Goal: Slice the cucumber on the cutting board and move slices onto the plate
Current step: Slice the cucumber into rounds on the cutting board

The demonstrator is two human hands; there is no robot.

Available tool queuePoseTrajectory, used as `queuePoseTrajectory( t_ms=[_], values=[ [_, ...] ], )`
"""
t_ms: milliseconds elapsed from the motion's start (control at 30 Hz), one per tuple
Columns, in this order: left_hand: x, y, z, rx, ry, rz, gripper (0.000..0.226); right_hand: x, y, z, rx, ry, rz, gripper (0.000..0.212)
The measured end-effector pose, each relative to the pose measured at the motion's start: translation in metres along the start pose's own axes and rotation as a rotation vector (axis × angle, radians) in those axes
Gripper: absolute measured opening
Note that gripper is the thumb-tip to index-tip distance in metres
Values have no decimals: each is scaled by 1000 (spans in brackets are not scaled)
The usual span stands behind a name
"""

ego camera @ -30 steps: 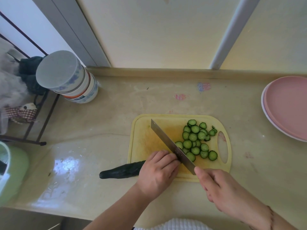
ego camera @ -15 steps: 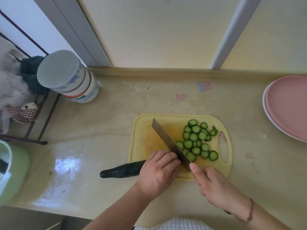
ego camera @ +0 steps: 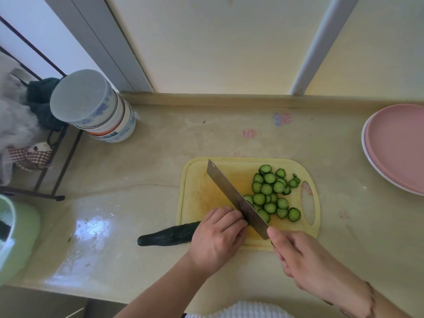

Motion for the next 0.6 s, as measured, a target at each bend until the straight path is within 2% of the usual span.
queuePoseTrajectory(
  t_ms=[200,433,600],
  values=[
    [0,0,0,1,1,-2,5,-1,-1,1,-12,18,22,74],
    [-1,1,2,-9,10,-2,6,3,-15,12,0,70,63,62],
    [1,0,0,-15,14,-20,5,9,-21,15,14,86,70,61]
  ],
)
Point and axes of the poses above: each hand's wrist, its own y-axis away from the middle knuckle, its own z-axis out of the palm, x = y × z, the point moved 1 cm from there along -y, towards the middle knuckle, and after that the axes turned 4 degrees about z, right-handed, at the moved point
